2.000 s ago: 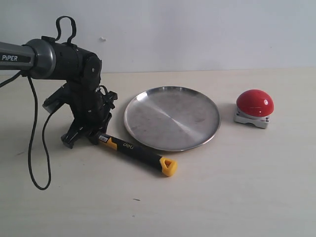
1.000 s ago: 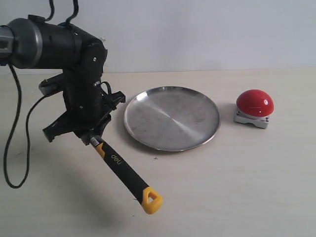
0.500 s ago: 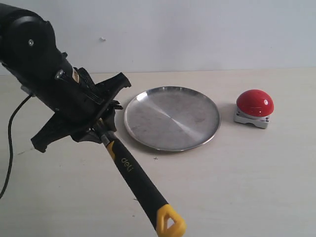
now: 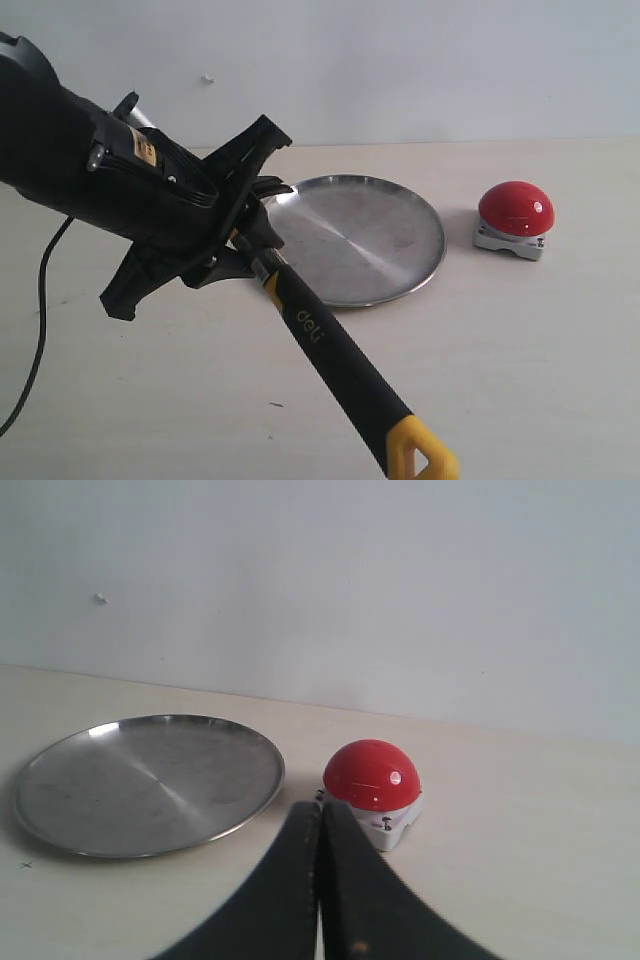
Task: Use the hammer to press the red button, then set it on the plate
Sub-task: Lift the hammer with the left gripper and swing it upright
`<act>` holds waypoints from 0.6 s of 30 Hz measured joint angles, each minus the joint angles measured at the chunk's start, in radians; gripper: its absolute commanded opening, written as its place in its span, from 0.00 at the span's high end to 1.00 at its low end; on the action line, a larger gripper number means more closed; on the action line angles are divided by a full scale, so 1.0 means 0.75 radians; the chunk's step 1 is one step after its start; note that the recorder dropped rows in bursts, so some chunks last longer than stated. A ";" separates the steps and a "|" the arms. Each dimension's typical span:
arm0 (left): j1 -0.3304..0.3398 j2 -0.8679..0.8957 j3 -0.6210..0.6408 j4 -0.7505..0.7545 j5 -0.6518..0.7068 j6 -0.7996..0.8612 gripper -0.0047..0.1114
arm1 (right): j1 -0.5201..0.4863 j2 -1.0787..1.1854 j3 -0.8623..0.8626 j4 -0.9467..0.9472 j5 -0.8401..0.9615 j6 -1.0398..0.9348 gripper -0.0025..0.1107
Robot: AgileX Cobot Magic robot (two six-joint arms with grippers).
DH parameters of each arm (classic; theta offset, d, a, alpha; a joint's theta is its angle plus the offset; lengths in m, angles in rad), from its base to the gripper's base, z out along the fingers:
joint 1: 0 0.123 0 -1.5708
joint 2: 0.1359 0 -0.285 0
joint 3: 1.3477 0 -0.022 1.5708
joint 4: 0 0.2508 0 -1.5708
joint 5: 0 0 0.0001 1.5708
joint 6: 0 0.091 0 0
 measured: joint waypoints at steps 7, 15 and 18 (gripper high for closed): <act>0.000 0.000 0.000 0.000 -0.001 0.000 0.96 | 0.000 0.000 0.000 0.000 0.000 0.000 0.98; 0.000 0.021 0.003 0.040 -0.013 0.285 0.96 | 0.000 0.000 0.000 0.000 0.000 0.000 0.98; 0.000 0.035 0.003 0.048 -0.016 0.479 0.96 | 0.000 0.000 0.000 0.000 0.000 0.000 0.98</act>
